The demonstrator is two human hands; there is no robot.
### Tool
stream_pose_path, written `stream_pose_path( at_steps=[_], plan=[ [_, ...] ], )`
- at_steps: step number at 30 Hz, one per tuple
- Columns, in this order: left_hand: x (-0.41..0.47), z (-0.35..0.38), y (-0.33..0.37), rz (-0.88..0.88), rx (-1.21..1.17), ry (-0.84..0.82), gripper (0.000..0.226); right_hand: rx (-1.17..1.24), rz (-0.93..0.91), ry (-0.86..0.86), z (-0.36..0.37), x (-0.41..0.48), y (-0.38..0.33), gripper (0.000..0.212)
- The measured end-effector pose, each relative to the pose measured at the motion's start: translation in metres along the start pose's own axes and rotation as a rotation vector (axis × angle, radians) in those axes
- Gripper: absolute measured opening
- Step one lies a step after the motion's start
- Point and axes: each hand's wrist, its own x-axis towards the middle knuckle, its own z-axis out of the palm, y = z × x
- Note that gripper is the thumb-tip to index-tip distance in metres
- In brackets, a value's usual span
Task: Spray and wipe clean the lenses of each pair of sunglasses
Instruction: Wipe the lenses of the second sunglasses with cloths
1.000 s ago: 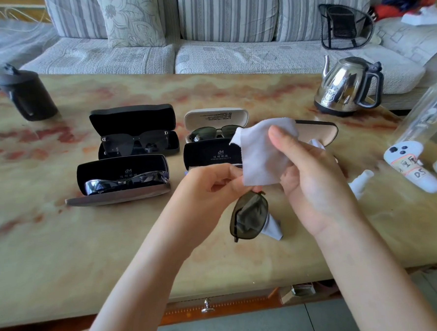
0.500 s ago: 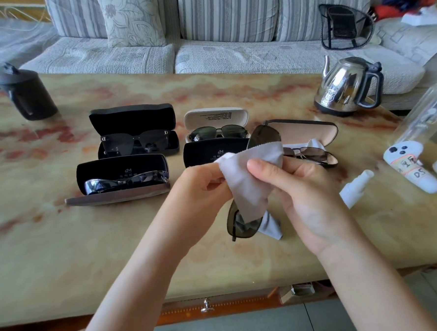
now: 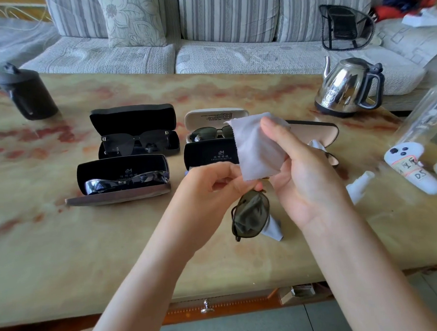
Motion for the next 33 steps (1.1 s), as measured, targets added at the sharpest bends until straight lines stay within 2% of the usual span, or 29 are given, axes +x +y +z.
stream_pose_path(
  at_steps=[2,5,9,12,15,19,24,28,30,33],
  plan=[
    [0.0,0.0,-0.002,0.003,0.01,0.026,0.016,-0.004,-0.019,0.006,-0.002,-0.001,0.001,0.032],
    [0.0,-0.001,-0.003,0.013,0.045,0.081,0.016,-0.106,-0.028,-0.042,-0.007,-0.006,0.008,0.012],
    [0.0,-0.004,-0.002,-0.008,0.05,0.122,0.025,-0.309,-0.044,-0.071,-0.017,-0.012,0.014,0.015],
    [0.002,-0.004,-0.007,-0.004,0.056,0.116,0.014,-0.259,-0.028,-0.163,-0.024,-0.013,0.008,0.019],
    [0.003,-0.003,-0.009,0.014,0.052,0.107,0.021,-0.32,-0.028,-0.226,-0.032,-0.011,0.003,0.024],
    [0.003,-0.004,-0.006,0.008,0.051,0.098,0.016,-0.363,-0.076,-0.175,-0.037,-0.007,0.001,0.033],
    [0.003,-0.004,-0.003,0.008,0.031,0.085,0.021,-0.373,-0.107,-0.119,-0.039,-0.007,-0.001,0.038],
    [0.003,-0.004,-0.006,0.016,0.079,0.076,0.023,-0.38,-0.075,-0.19,-0.037,-0.008,0.001,0.031],
    [0.003,-0.005,-0.006,0.011,0.1,0.091,0.015,-0.344,-0.032,-0.233,-0.034,-0.009,0.002,0.026],
    [0.001,-0.006,-0.005,0.014,0.157,0.109,0.018,-0.238,0.011,-0.21,-0.027,-0.01,0.005,0.022]
  ],
)
